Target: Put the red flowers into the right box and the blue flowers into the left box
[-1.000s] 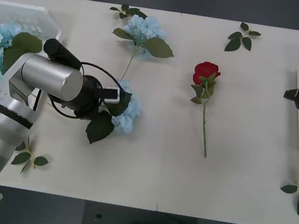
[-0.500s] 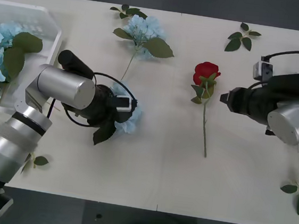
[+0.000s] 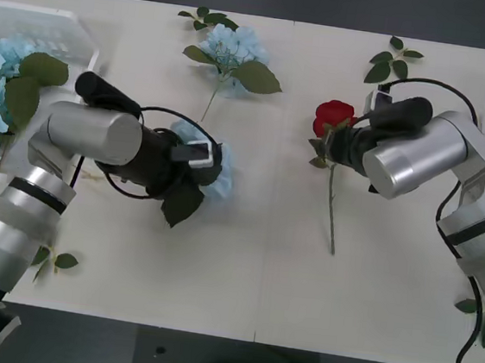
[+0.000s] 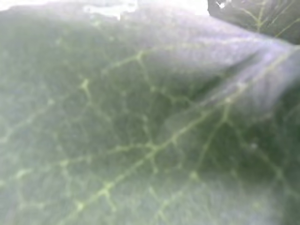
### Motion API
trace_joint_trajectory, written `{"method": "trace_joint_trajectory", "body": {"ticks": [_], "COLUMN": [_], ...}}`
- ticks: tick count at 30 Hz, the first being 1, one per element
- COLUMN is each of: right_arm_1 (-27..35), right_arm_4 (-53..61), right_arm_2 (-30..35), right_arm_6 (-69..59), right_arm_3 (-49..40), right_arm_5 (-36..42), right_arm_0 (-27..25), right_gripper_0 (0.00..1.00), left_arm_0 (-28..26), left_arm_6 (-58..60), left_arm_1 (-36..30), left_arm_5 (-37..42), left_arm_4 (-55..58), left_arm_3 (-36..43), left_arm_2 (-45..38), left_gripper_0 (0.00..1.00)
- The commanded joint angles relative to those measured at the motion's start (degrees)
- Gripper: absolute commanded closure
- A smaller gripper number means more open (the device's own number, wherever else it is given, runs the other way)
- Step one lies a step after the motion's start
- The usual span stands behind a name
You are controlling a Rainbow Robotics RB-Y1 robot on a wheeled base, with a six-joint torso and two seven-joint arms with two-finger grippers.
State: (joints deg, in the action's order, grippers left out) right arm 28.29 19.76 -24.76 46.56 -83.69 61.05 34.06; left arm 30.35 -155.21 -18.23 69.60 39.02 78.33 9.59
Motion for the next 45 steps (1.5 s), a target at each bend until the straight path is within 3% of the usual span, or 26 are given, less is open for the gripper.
{"method": "trace_joint_trajectory", "body": {"ticks": [1,10,12,13,14,24,32,36,40,45], "right_arm_1": [-2.54,-5.62,-5.53,-5.53,-5.53,-5.53,-4.65,-1.57,5.28,13.98], "right_arm_4": [-1.04,-2.19,-2.19,-2.1,-2.1,-2.19,-1.75,-1.48,3.62,11.88], "right_arm_2": [0.5,0.5,0.5,0.5,0.5,0.5,0.5,0.5,0.5,3.32], "right_arm_6": [-2.0,-2.0,-2.0,-2.0,-2.0,-1.56,-0.94,0.29,3.36,10.75], "right_arm_3": [4.42,11.8,11.8,11.8,11.8,11.8,11.62,8.81,3.89,1.08], "right_arm_5": [-2.43,-6.39,-6.39,-6.3,-6.39,-6.74,-6.74,-4.54,-1.46,1.26], "right_arm_0": [3.03,5.75,5.75,5.75,5.67,5.67,5.67,5.67,5.67,5.58], "right_gripper_0": [0.0,0.03,0.69,0.97,1.0,1.0,1.0,1.0,1.0,1.0], "left_arm_0": [-0.03,0.94,0.58,0.14,-0.12,-2.14,-12.16,-16.91,-20.95,-24.03], "left_arm_6": [0.21,0.21,0.21,0.21,0.21,32.25,43.59,48.07,53.96,55.63], "left_arm_1": [-3.48,-9.1,-11.47,-12.97,-14.2,-24.39,-27.12,-27.12,-27.12,-27.12], "left_arm_5": [-0.35,-5.88,-9.13,-11.42,-12.74,-14.67,-12.3,-8.61,-4.12,-3.33], "left_arm_4": [10.46,34.02,37.88,39.91,41.31,39.99,33.31,31.29,28.74,27.25], "left_arm_3": [1.04,2.88,2.97,2.97,2.97,4.03,14.22,21.52,28.81,31.45], "left_arm_2": [-6.34,-15.3,-16.71,-17.24,-17.59,-21.45,-28.66,-33.93,-39.21,-42.46], "left_gripper_0": [1.0,1.0,1.0,1.0,1.0,1.0,1.0,1.0,1.0,1.0]}}
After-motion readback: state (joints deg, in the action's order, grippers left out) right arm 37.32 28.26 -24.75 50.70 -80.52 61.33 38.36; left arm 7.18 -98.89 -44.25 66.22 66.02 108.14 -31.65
